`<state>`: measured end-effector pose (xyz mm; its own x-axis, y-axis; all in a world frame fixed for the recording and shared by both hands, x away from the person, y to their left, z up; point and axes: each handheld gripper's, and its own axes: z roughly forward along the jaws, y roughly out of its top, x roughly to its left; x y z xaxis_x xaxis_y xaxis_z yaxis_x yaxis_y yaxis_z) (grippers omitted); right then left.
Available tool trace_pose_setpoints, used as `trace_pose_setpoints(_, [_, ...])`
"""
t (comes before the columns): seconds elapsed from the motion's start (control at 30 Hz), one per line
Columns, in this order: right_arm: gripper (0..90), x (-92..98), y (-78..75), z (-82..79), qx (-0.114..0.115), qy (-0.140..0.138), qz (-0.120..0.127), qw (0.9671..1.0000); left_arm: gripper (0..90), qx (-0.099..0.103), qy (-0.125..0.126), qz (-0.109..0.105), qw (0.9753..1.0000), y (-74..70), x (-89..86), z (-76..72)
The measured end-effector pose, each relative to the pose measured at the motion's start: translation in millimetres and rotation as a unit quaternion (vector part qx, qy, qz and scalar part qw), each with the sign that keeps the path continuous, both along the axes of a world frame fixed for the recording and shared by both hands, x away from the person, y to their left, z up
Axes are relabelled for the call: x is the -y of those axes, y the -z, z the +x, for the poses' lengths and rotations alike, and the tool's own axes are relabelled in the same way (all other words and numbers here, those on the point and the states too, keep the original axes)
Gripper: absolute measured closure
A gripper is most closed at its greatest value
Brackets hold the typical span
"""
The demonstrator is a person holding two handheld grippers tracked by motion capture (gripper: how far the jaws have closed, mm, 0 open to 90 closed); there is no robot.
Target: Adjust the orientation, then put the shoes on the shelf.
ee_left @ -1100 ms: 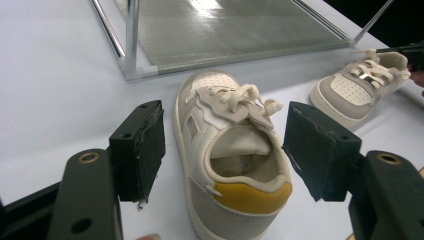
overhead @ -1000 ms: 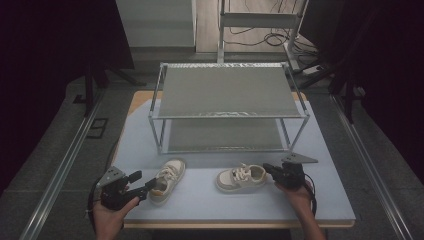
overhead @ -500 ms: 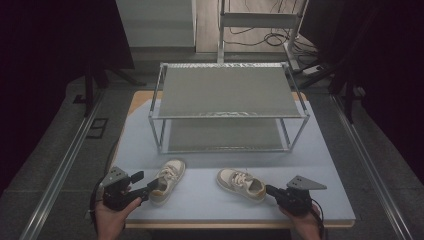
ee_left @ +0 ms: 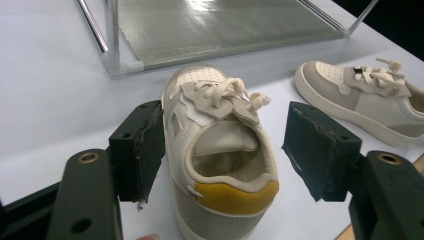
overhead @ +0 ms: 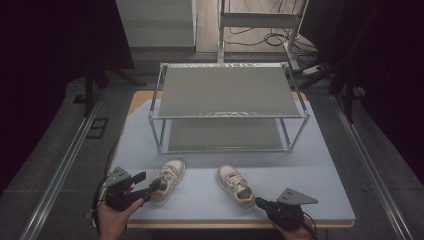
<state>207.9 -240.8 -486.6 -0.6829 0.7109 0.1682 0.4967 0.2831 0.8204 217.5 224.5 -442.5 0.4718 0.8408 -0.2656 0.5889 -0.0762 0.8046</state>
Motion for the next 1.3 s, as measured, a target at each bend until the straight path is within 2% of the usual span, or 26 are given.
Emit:
trace_pose_setpoints(0.13, [89.3, -2.5, 0.0, 0.0, 0.002, -0.003, -0.001, 1.0, 32.4, -0.002, 0.002, 0.0, 1.0, 1.2, 1.3, 0.6])
trace_pose_setpoints(0.23, [81.7, -0.5, 0.2, 0.7, 0.001, 0.006, -0.001, 1.0, 32.1, -0.002, 0.002, 0.002, 1.0, 0.8, 1.9, 0.2])
trace_pose_setpoints(0.3, [80.2, 0.8, -0.3, 0.5, 0.002, 0.009, 0.0, 1.0, 31.8, -0.003, 0.001, 0.003, 1.0, 0.3, 2.0, -0.3])
trace_pose_setpoints(0.37, [74.0, 2.6, -2.4, 0.6, 0.007, 0.016, 0.002, 0.9998, 31.6, -0.005, -0.004, 0.006, 1.0, -0.5, 2.0, -0.9])
trace_pose_setpoints(0.43, [72.3, 3.2, -3.3, 0.7, 0.008, 0.019, 0.004, 0.9998, 31.5, -0.006, -0.007, 0.007, 0.9999, -1.4, 2.2, -1.7])
trace_pose_setpoints(0.6, [55.0, 6.2, -12.8, 1.2, 0.019, 0.045, 0.018, 0.9987, 28.9, -0.007, -0.007, 0.016, 0.9998, -5.5, 6.7, -4.1])
trace_pose_setpoints(0.7, [42.4, 5.1, -19.1, 0.9, 0.016, 0.059, 0.036, 0.9975, 22.0, -0.015, -0.005, 0.027, 0.9995, -5.5, 12.4, -4.1])
trace_pose_setpoints(0.83, [36.9, 1.5, -22.5, 0.7, 0.015, 0.064, 0.039, 0.9971, 18.5, -0.023, -0.003, 0.045, 0.9987, -4.2, 20.7, -3.8])
trace_pose_setpoints(0.93, [33.4, -3.8, -26.5, 0.4, 0.013, 0.063, 0.041, 0.9971, 16.6, -0.033, -0.001, 0.061, 0.9976, -2.8, 24.1, -2.3])
trace_pose_setpoints(1.07, [28.3, -16.0, -28.9, 0.5, 0.011, 0.061, 0.024, 0.9978, 14.6, -0.042, -0.007, 0.075, 0.9963, 0.7, 28.1, 0.4])
trace_pose_setpoints(1.23, [22.1, -33.4, -26.7, 2.8, 0.008, 0.057, 0.003, 0.9983, 12.3, -0.056, -0.012, 0.103, 0.9931, 7.3, 37.7, 5.2])
trace_pose_setpoints(1.3, [19.8, -39.2, -25.2, 4.0, 0.002, 0.052, -0.003, 0.9986, 11.1, -0.065, -0.011, 0.117, 0.991, 10.5, 41.5, 8.7])
